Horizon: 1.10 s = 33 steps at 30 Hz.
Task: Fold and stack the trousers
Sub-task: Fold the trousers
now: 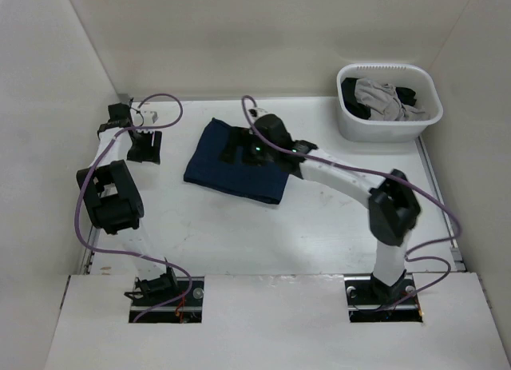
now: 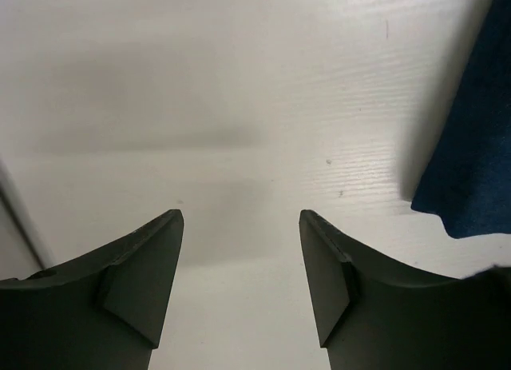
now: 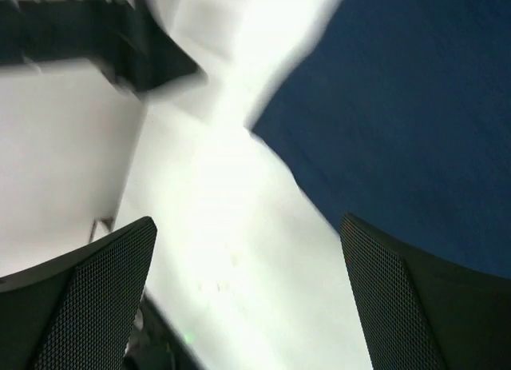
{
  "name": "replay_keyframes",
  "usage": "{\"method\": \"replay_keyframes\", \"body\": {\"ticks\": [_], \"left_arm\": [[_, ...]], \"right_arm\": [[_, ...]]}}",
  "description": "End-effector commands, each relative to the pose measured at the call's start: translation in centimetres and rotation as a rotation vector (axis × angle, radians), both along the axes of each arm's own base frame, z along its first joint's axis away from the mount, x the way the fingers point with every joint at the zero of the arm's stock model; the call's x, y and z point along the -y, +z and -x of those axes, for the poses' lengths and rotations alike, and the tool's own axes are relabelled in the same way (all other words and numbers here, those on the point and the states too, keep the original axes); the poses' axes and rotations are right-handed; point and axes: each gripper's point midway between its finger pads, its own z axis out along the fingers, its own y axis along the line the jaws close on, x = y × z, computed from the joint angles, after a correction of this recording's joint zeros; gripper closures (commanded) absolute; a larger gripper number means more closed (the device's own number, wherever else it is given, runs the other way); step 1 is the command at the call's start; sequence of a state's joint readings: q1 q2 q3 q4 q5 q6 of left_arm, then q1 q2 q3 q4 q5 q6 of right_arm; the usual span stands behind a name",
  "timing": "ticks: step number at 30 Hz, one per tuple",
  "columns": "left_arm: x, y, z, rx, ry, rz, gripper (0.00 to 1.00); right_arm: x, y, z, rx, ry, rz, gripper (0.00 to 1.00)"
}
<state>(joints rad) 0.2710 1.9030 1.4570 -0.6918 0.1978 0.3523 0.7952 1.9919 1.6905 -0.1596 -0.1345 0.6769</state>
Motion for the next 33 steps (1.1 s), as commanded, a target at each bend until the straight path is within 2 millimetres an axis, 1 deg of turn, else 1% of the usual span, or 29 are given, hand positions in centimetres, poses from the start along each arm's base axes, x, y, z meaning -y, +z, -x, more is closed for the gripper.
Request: {"method": "replay_keyframes", "body": {"ticks": [1, 3, 4, 5, 6, 8, 9, 11, 12, 14, 16, 17, 18, 19, 20, 21, 22, 23, 24, 26, 29, 31, 33], "left_arm": [[2.3, 6.6, -1.5, 0.15, -0.07, -0.012, 0.4], [5.3, 6.8, -1.8, 0.164, -0.136, 0.013, 0.4], [6.8, 6.6, -1.9, 0.166, -0.17, 0.023, 0.4], [8.1, 6.2, -2.1, 0.164, -0.197, 0.03, 0.4], [9.1, 5.8, -2.4, 0.164, -0.217, 0.029, 0.4], [10.4, 4.6, -2.9, 0.151, -0.24, 0.03, 0.4], [10.6, 3.9, -3.3, 0.143, -0.241, 0.027, 0.4], [10.4, 2.5, -3.6, 0.116, -0.233, 0.002, 0.4], [10.2, 1.3, -3.7, 0.087, -0.221, -0.02, 0.41], [10.3, -0.1, -3.2, 0.048, -0.224, -0.036, 0.41], [10.8, -1.5, -2.1, 0.012, -0.235, -0.031, 0.42], [11.1, -2.1, -1.5, -0.005, -0.243, -0.026, 0.42], [11.3, -2.6, -0.8, -0.02, -0.249, -0.024, 0.42], [11.7, -3.1, 0.0, -0.034, -0.261, -0.021, 0.43], [12.0, -3.4, 0.7, -0.044, -0.272, -0.016, 0.43], [12.4, -3.7, 1.5, -0.056, -0.282, -0.011, 0.44], [12.9, -4.0, 2.3, -0.067, -0.292, 0.0, 0.45], [13.4, -4.1, 3.1, -0.077, -0.304, 0.014, 0.46], [13.9, -4.2, 4.0, -0.088, -0.313, 0.034, 0.48], [14.9, -4.3, 5.4, -0.107, -0.332, 0.069, 0.52], [15.9, -4.0, 8.0, -0.148, -0.345, 0.11, 0.57], [16.3, -3.5, 9.8, -0.172, -0.356, 0.128, 0.58], [16.9, -2.8, 11.3, -0.181, -0.375, 0.148, 0.55]], "right_arm": [[8.1, 4.1, -1.9, 0.053, -0.254, -0.097, 0.0], [12.9, -0.6, -1.1, -0.047, -0.373, 0.003, 0.0], [14.7, -2.8, -0.5, -0.09, -0.408, 0.052, 0.0], [15.8, -4.6, 0.4, -0.129, -0.426, 0.084, 0.0], [16.5, -6.1, 1.2, -0.16, -0.429, 0.106, 0.0], [16.7, -8.3, 2.2, -0.197, -0.423, 0.108, 0.0], [16.6, -9.0, 2.4, -0.212, -0.426, 0.096, 0.0], [16.4, -10.7, 2.5, -0.253, -0.446, 0.084, 0.0], [16.4, -11.7, 2.4, -0.273, -0.456, 0.086, 0.0], [15.9, -13.3, 2.7, -0.32, -0.457, 0.089, 0.0], [15.3, -14.5, 3.2, -0.367, -0.442, 0.078, 0.0], [14.8, -14.7, 3.4, -0.379, -0.423, 0.06, 0.02], [14.2, -14.9, 3.8, -0.392, -0.4, 0.036, 0.11], [13.7, -14.7, 4.0, -0.401, -0.383, -0.001, 0.25], [13.5, -14.6, 4.4, -0.407, -0.372, -0.034, 0.44], [13.5, -14.3, 4.7, -0.406, -0.372, -0.063, 0.62], [14.0, -14.1, 4.7, -0.404, -0.382, -0.089, 0.75], [14.8, -13.9, 4.6, -0.402, -0.396, -0.103, 0.83], [15.8, -13.8, 4.4, -0.402, -0.408, -0.115, 0.89], [17.2, -13.8, 4.4, -0.406, -0.4, -0.122, 0.92], [18.2, -13.4, 5.0, -0.421, -0.288, -0.125, 0.94], [19.6, -13.6, 5.4, -0.437, -0.256, -0.102, 0.94], [21.7, -14.6, 5.9, -0.478, -0.258, -0.053, 0.94]]}}
